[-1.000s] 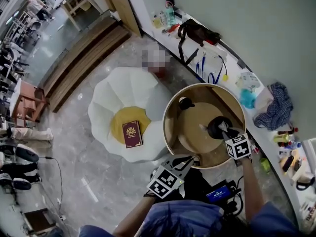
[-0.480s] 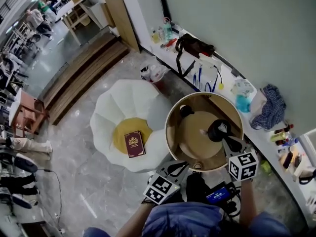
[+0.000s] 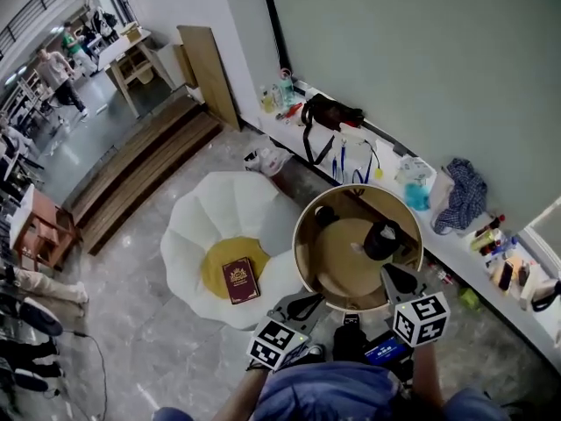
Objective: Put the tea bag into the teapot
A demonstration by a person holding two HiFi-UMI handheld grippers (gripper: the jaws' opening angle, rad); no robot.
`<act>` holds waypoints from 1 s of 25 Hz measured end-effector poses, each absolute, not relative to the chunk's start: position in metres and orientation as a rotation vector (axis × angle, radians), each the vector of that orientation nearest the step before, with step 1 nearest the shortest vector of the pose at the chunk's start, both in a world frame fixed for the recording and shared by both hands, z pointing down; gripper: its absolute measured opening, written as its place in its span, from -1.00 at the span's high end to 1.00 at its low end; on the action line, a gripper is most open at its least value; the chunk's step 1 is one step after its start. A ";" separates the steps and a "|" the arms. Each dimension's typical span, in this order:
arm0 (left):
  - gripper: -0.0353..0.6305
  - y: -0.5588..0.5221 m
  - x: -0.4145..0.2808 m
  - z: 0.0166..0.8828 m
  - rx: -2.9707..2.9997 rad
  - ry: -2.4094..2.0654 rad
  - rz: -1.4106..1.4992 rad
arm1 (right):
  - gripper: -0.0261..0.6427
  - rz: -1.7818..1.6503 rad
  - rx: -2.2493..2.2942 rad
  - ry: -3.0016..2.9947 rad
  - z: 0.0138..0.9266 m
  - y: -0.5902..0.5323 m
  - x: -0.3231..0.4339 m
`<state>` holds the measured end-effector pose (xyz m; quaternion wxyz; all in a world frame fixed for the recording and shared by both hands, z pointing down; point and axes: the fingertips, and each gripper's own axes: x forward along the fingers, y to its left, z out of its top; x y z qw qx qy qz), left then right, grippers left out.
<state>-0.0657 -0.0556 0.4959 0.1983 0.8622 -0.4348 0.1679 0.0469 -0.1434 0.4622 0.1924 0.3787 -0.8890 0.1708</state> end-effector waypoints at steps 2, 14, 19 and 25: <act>0.83 -0.046 -0.068 0.490 2.440 -1.208 0.462 | 0.82 0.485 1.088 -2.506 0.456 -0.125 0.042; 0.83 0.026 -0.060 0.484 2.559 -1.042 0.437 | 0.83 0.479 1.204 -2.451 0.450 -0.021 0.040; 0.83 0.035 -0.053 0.478 2.590 -1.004 0.407 | 0.83 0.461 1.250 -2.406 0.449 -0.006 0.050; 0.83 0.040 -0.038 0.473 2.592 -0.995 0.383 | 0.83 0.319 1.265 -2.323 0.438 -0.001 0.082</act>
